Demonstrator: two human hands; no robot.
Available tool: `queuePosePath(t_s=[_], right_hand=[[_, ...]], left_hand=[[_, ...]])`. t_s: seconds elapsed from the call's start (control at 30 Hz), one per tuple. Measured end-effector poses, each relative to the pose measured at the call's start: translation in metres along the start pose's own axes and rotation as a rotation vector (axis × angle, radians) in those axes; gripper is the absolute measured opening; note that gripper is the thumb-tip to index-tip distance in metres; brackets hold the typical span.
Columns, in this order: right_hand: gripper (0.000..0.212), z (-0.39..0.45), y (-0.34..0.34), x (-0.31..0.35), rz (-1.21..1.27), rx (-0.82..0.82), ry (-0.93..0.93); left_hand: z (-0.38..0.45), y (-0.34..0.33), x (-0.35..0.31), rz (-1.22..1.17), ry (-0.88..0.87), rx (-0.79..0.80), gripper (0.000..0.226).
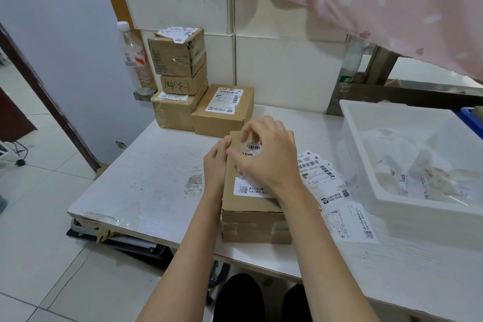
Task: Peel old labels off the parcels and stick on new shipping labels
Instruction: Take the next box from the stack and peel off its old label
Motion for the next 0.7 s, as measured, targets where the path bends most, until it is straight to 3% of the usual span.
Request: queuePosePath(t_s=[0.1,0.23,0.53,0.7], right_hand=[[0.031,-0.004,-0.008,-0.006,-0.125,0.096,-0.067],[0.017,-0.008,-0.006,-0.021,-0.057,0.147,-0.205],[0.029,-0.013,0.001,-0.038,0.152,0.068,-0.394],[0.022,-0.013,-0.002,-0.047,0.256,0.064,-0.439]], left_hand=[[0.002,0.001,0.002,0.005,0.019,-0.011,0.033],[-0.002,0.002,-0.008,0.083,-0.068,-0.025,0.032],[-0.004,-0.001,-0.011,0.081,-0.094,0.008,0.035],[-0.005,-0.002,-0.011,0.073,-0.088,0.007,0.038]])
Point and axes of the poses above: each hand's wrist, its own z-axis towards the middle knuckle, its own y-axis out of the back of the hand, x = y × z, the point moved 8 cm from there along z, towards the middle knuckle, and after that the axes turned 4 degrees about x, right-handed, at the moved point
